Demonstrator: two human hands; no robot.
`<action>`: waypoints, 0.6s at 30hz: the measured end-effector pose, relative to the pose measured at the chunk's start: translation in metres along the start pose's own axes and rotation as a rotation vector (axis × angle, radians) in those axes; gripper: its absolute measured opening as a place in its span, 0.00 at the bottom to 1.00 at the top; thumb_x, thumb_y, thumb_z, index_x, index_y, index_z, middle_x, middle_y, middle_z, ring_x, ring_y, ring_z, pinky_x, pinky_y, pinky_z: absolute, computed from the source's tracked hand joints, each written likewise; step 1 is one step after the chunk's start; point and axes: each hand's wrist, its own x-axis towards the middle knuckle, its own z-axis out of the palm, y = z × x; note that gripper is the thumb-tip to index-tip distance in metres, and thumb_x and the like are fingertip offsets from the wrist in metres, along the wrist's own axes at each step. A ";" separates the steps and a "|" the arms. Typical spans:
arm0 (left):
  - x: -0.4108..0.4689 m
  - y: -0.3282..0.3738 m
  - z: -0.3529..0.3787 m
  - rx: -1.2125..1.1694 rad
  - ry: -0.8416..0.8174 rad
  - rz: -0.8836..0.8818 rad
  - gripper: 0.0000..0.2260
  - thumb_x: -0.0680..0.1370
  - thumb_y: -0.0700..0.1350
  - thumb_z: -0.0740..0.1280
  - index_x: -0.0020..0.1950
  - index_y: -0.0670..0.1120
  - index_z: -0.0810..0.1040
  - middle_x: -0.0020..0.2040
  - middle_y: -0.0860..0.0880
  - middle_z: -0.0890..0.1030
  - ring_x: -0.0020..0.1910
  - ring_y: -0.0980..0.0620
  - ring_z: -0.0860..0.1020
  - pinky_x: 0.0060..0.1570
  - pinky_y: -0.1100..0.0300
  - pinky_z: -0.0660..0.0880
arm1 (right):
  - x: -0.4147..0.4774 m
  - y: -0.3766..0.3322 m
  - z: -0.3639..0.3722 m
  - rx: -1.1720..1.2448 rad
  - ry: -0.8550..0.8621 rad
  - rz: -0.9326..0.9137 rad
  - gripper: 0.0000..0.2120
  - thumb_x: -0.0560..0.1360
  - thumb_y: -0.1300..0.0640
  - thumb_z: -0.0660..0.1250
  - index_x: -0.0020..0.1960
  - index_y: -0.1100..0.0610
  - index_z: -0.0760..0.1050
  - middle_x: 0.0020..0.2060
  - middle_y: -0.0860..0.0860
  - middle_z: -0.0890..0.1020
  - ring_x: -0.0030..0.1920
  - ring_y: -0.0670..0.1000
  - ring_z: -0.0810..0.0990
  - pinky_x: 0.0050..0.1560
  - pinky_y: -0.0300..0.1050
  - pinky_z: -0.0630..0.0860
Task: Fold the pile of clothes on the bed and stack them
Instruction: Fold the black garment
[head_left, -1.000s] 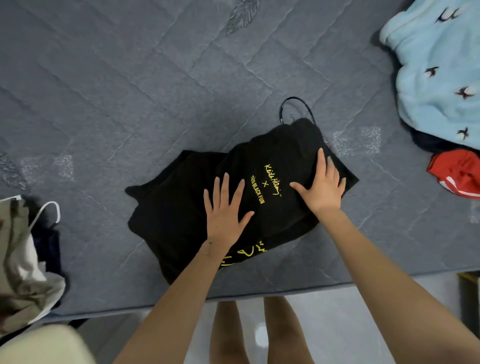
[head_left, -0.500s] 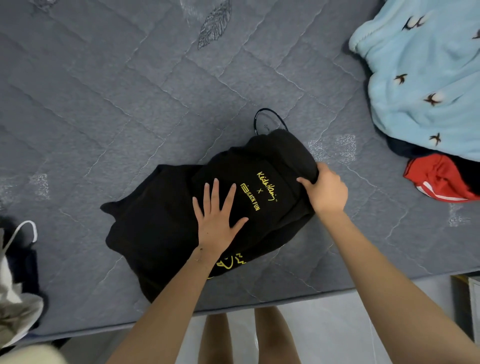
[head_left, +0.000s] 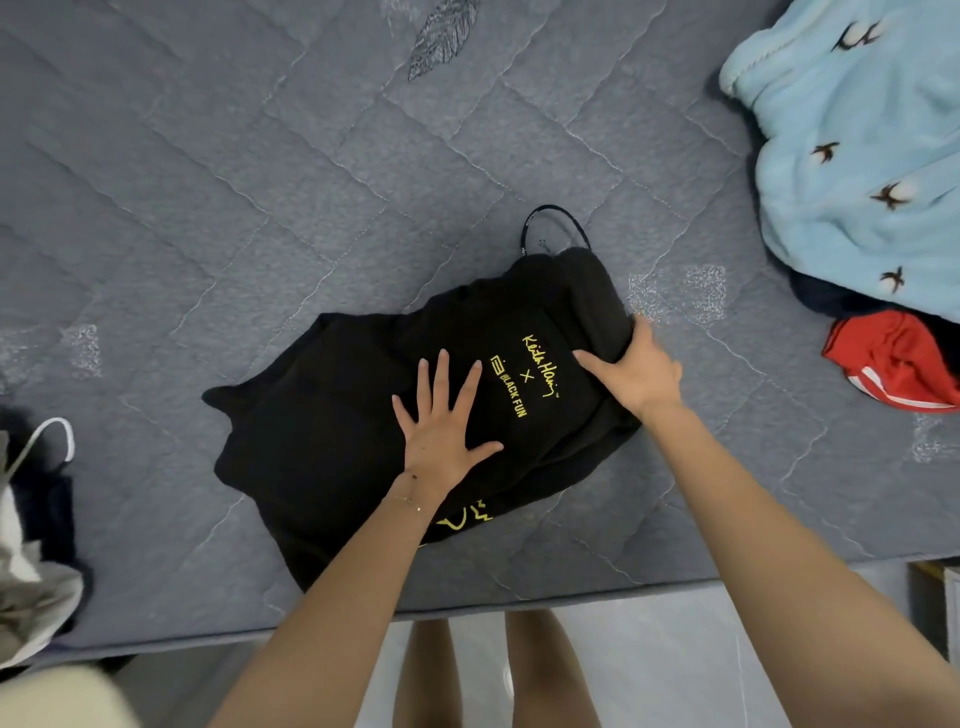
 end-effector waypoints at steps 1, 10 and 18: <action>-0.002 0.001 -0.002 -0.033 0.017 -0.005 0.46 0.73 0.65 0.66 0.78 0.58 0.36 0.79 0.46 0.35 0.77 0.43 0.34 0.71 0.32 0.46 | -0.001 -0.003 -0.003 0.080 -0.040 0.019 0.38 0.68 0.38 0.73 0.69 0.56 0.65 0.63 0.55 0.76 0.63 0.58 0.75 0.61 0.52 0.69; -0.042 -0.025 -0.029 -1.062 0.162 -0.237 0.23 0.82 0.52 0.61 0.76 0.53 0.63 0.75 0.51 0.65 0.75 0.52 0.62 0.74 0.51 0.59 | -0.063 -0.067 0.014 0.543 -0.302 -0.257 0.30 0.67 0.56 0.79 0.65 0.53 0.71 0.56 0.46 0.80 0.56 0.41 0.79 0.55 0.33 0.75; -0.091 -0.108 -0.064 -1.713 0.158 -0.389 0.25 0.72 0.69 0.62 0.62 0.57 0.77 0.59 0.51 0.81 0.59 0.50 0.80 0.52 0.54 0.76 | -0.153 -0.147 0.112 0.225 -0.450 -0.575 0.31 0.72 0.48 0.73 0.71 0.52 0.65 0.61 0.49 0.77 0.60 0.49 0.76 0.59 0.46 0.74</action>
